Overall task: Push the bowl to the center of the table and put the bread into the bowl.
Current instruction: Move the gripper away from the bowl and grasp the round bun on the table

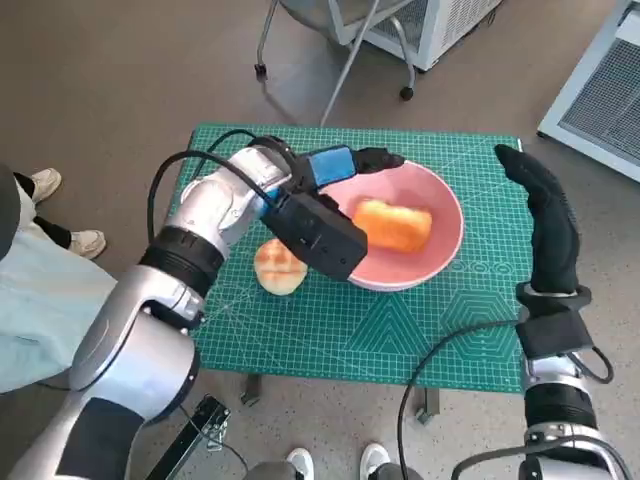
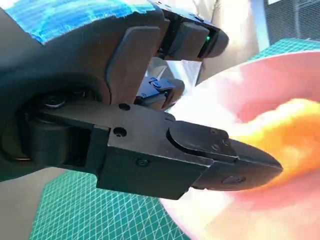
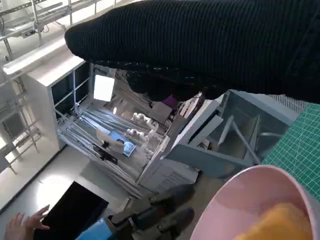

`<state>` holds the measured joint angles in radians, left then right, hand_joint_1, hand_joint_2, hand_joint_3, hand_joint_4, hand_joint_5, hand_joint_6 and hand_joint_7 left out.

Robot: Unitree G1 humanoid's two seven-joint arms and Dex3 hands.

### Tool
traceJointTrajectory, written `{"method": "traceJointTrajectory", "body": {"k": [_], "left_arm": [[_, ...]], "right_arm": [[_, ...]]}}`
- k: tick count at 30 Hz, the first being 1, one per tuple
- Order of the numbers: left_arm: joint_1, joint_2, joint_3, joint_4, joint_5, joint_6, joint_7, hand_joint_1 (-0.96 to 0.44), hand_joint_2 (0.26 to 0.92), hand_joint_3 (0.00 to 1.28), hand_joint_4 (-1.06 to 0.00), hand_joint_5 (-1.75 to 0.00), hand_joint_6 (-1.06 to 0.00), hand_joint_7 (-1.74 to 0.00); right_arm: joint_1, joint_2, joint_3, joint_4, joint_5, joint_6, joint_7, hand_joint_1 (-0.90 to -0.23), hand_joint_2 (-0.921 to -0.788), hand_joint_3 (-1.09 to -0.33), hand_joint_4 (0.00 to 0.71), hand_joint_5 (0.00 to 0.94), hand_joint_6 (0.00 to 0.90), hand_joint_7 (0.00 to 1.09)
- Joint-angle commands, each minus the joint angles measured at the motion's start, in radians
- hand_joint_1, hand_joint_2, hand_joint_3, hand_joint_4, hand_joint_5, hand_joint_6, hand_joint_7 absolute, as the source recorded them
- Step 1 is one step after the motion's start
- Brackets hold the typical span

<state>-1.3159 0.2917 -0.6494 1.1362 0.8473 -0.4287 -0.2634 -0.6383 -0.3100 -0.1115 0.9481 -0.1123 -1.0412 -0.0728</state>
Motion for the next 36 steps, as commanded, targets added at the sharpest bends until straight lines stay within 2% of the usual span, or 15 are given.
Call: {"method": "traceJointTrajectory", "body": {"k": [1,6,15,21,28,36], "left_arm": [[0.006,0.050,0.030,-0.057,-0.037,-0.034,-0.008,-0.26,0.765,0.00,-0.04,-0.02,-0.20,-0.04],[0.030,0.113,0.058,-0.159,-0.064,-0.055,-0.047,-0.24,0.756,0.00,-0.06,-0.02,-0.22,-0.05],[0.152,0.303,0.125,-0.486,-0.087,-0.091,-0.135,-0.20,0.732,0.00,-0.11,-0.03,-0.26,-0.07],[0.227,0.429,0.163,-0.677,-0.060,-0.116,-0.183,-0.22,0.716,0.00,-0.21,-0.02,-0.36,-0.06],[0.309,0.525,0.204,-0.810,-0.046,-0.122,-0.226,-0.22,0.716,0.00,-0.30,-0.03,-0.44,-0.07],[0.400,0.580,0.248,-0.886,-0.059,-0.121,-0.253,-0.25,0.722,0.00,-0.32,-0.03,-0.45,-0.07]], "right_arm": [[0.017,0.011,0.004,0.011,0.010,0.005,0.013,-0.555,-0.921,-0.866,0.318,0.018,0.028,0.83],[0.015,0.013,0.004,0.015,0.017,0.006,0.022,-0.556,-0.921,-0.866,0.317,0.016,0.028,0.83],[0.011,0.019,0.008,0.012,0.031,0.012,0.039,-0.558,-0.921,-0.867,0.327,0.020,0.028,0.82],[0.006,0.022,0.012,0.010,0.036,0.015,0.049,-0.553,-0.921,-0.870,0.329,0.020,0.027,0.82],[-0.004,0.027,0.014,0.012,0.040,0.023,0.065,-0.548,-0.921,-0.876,0.330,0.019,0.025,0.82],[-0.014,0.027,0.021,0.006,0.030,0.035,0.070,-0.538,-0.921,-0.888,0.331,0.019,0.018,0.83]]}}
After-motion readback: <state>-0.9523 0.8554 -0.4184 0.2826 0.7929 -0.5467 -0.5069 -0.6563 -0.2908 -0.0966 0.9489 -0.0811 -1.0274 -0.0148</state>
